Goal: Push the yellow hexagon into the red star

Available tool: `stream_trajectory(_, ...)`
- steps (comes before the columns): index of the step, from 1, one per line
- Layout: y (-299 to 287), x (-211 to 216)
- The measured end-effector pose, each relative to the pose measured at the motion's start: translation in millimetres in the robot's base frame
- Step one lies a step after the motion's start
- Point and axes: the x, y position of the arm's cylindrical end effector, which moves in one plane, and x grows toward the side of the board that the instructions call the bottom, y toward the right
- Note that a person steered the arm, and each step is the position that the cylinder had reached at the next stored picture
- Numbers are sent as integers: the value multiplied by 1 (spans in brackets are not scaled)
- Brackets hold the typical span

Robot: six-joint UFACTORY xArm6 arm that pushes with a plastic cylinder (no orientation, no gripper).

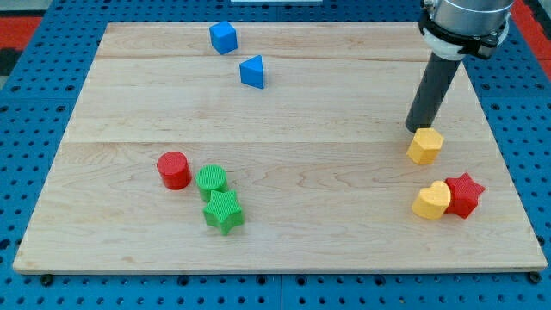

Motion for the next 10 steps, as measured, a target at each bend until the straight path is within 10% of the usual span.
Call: stream_trajectory(10, -3, 45)
